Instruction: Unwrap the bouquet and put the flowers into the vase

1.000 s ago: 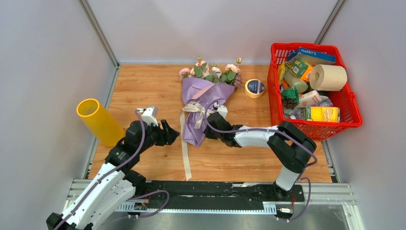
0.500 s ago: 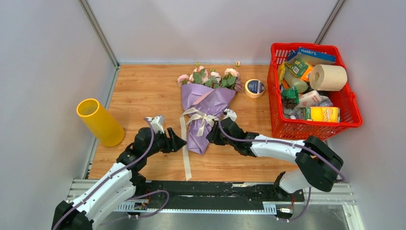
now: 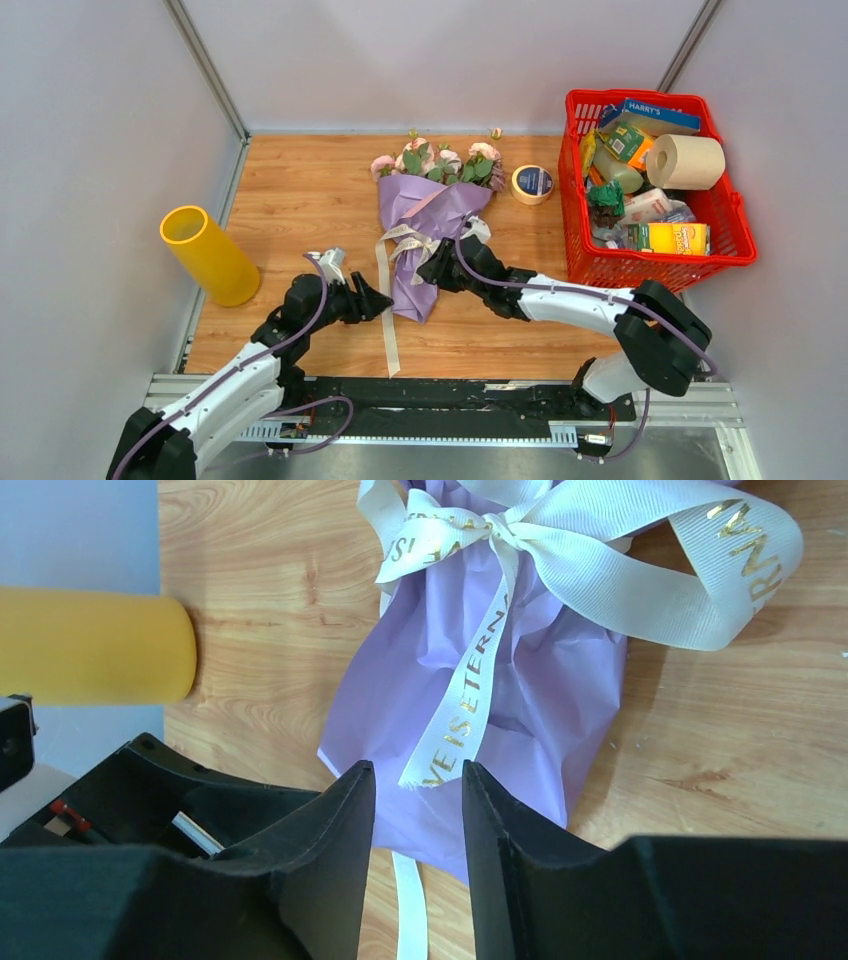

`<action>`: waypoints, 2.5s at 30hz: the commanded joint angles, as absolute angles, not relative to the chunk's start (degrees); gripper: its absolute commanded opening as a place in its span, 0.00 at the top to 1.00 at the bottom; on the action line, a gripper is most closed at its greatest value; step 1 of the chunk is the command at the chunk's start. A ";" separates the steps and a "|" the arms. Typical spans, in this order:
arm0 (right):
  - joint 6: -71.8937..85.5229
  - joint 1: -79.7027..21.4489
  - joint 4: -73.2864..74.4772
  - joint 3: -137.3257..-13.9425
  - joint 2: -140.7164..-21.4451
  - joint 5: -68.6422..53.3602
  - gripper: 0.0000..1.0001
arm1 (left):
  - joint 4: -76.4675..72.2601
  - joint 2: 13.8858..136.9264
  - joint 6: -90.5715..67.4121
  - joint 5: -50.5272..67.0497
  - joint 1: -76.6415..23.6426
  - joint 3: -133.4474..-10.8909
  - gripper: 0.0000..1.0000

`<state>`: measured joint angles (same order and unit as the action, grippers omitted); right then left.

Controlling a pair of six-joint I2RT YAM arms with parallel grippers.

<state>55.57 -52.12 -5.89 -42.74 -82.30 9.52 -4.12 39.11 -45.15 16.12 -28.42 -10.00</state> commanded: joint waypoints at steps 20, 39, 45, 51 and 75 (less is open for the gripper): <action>58.89 -52.38 -11.07 -49.22 -95.10 8.97 0.57 | -24.34 52.81 -47.46 19.60 -28.56 -7.12 0.31; 57.57 -52.38 -17.05 -42.98 -87.46 9.93 1.00 | -29.97 61.96 -45.44 19.16 -28.57 -7.56 0.29; 56.34 -52.47 -18.63 -42.27 -86.13 9.14 1.00 | -31.02 64.59 -44.65 18.63 -28.74 -8.61 0.29; 56.95 -52.38 -18.20 -42.45 -86.05 9.31 1.00 | -35.15 68.90 -45.44 21.79 -29.00 -9.32 0.50; 51.77 -43.60 -7.65 -45.88 -73.31 19.24 1.00 | -29.27 64.95 -46.67 15.56 -29.18 -5.63 1.00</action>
